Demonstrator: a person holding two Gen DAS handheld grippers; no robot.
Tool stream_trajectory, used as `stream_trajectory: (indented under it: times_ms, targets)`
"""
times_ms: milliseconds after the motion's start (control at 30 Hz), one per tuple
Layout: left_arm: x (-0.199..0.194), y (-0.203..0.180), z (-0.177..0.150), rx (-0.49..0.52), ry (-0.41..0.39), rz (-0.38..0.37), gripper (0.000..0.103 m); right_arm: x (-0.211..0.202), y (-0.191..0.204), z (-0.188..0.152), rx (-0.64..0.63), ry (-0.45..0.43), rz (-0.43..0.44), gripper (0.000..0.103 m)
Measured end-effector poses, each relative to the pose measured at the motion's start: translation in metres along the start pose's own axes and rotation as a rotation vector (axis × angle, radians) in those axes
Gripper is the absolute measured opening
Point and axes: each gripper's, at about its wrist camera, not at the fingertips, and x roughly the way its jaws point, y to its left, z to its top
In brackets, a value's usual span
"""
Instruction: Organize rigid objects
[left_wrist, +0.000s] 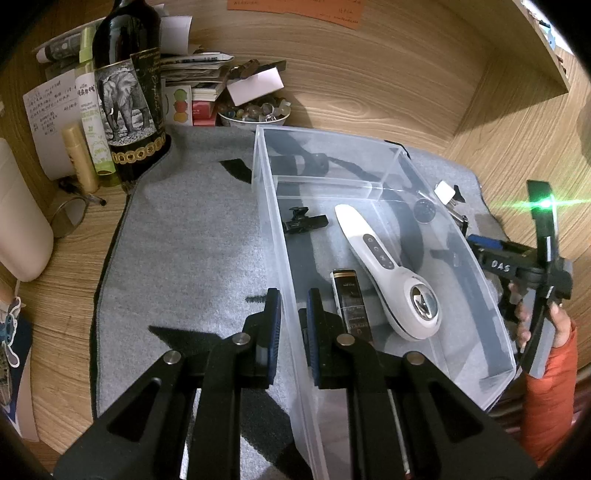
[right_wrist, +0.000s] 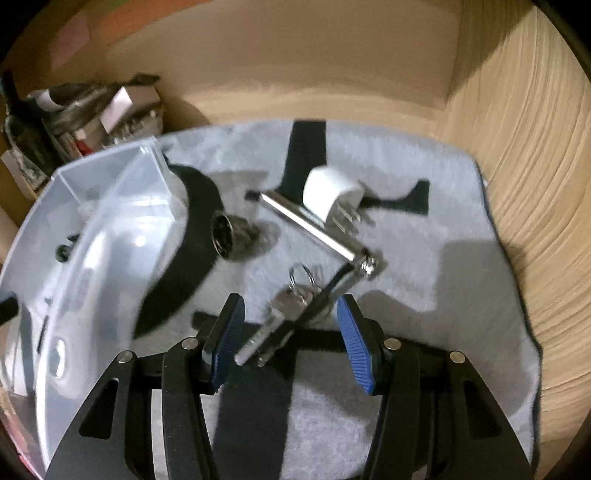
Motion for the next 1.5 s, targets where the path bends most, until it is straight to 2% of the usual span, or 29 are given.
stream_trajectory:
  times_ms: [67, 233, 333, 400, 467, 700, 967, 1233, 1400, 1500]
  targets:
    - [0.000, 0.000, 0.000, 0.001, 0.000, 0.000, 0.012, 0.007, -0.001, -0.001, 0.007, 0.022, 0.000, 0.049]
    - [0.000, 0.000, 0.000, 0.000, 0.000, 0.000, 0.012, 0.008, 0.004, -0.003, -0.027, 0.016, -0.016, 0.051]
    - [0.000, 0.000, 0.000, -0.001, 0.000, 0.000, 0.012, 0.006, 0.005, -0.005, -0.038, 0.009, -0.010, 0.041]
    - [0.000, 0.000, 0.000, 0.000, 0.000, 0.000, 0.012, 0.005, 0.006, -0.005, -0.047, 0.006, -0.001, 0.027]
    - [0.000, 0.000, 0.000, 0.001, 0.000, 0.000, 0.012, 0.003, 0.009, -0.005, -0.060, 0.002, 0.011, 0.020]
    - [0.000, 0.000, 0.000, 0.001, 0.001, 0.002, 0.012, -0.007, 0.016, -0.011, -0.086, -0.022, 0.028, 0.009]
    - [0.000, -0.001, 0.000, 0.001, 0.001, 0.002, 0.012, -0.021, 0.023, -0.021, -0.131, -0.025, 0.070, 0.008]
    - [0.000, 0.000, 0.000, 0.000, 0.001, 0.001, 0.012, -0.024, -0.011, -0.023, -0.040, -0.031, 0.000, 0.008]
    - [0.000, -0.001, 0.000, 0.003, 0.001, 0.003, 0.012, -0.030, -0.033, -0.022, 0.025, -0.038, -0.111, 0.009]
    - [0.000, 0.000, 0.000, 0.001, 0.002, 0.001, 0.012, -0.038, -0.033, -0.020, 0.054, -0.053, -0.062, 0.015]
